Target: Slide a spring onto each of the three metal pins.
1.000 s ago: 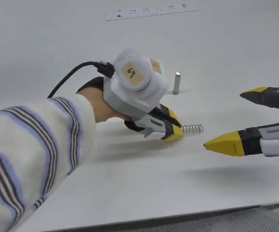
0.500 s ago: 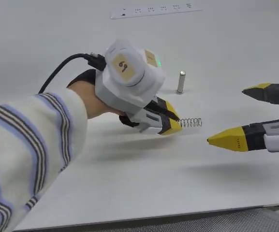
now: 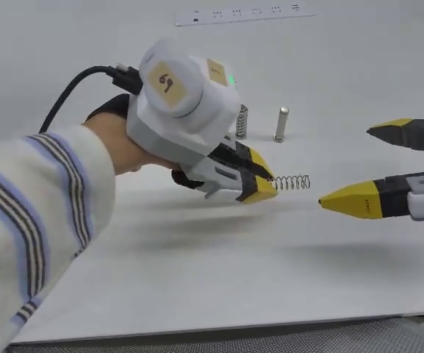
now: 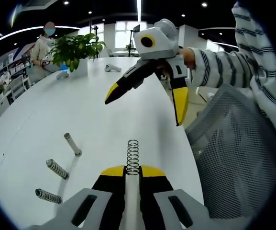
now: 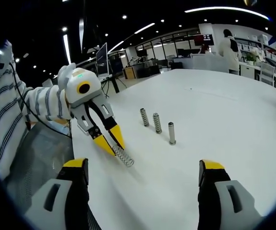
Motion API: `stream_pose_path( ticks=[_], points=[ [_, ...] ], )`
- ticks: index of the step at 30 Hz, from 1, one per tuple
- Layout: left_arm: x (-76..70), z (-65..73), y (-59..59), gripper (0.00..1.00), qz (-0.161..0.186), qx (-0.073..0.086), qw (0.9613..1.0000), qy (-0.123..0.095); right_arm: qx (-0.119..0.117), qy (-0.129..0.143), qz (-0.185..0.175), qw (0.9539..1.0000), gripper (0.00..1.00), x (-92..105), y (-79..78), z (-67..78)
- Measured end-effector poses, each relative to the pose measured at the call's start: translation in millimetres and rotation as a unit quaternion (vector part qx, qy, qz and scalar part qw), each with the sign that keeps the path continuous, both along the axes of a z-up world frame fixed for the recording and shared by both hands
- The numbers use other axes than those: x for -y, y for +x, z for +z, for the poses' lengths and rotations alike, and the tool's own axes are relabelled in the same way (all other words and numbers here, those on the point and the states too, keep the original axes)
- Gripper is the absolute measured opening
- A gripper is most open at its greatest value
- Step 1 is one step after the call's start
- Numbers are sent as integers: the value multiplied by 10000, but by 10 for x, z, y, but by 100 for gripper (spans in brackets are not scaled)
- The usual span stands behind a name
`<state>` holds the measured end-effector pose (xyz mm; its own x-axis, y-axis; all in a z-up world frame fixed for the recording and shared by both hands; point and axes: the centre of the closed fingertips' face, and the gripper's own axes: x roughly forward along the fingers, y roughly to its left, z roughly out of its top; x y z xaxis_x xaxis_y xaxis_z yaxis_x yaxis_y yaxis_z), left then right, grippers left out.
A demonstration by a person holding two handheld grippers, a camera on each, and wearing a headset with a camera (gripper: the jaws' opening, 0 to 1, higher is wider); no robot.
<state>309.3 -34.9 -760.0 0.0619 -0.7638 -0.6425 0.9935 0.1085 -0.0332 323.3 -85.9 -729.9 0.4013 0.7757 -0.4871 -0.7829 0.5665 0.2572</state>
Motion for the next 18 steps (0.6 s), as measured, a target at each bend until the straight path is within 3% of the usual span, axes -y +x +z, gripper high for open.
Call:
stream_pose_path(
  ticks=[4,9,10,12,18],
  points=[
    [-39,-9,-7,2,55,-63,10000,4,85,70,92,9999,86,-30,16,47],
    [-39,45,-25,2,110,-170,9997,-134,13,137,309,9994,77,-97,-32,49],
    [-35,55,-34,2,130,-218,9995,-161,-60,318,427,9986,74,-150,-72,71],
    [-28,75,-31,2,112,-190,9995,-204,-104,524,493,9974,66,-194,-93,103],
    [-26,130,-36,2,82,-213,9993,-311,-208,597,686,9956,48,-245,-129,89]
  ],
)
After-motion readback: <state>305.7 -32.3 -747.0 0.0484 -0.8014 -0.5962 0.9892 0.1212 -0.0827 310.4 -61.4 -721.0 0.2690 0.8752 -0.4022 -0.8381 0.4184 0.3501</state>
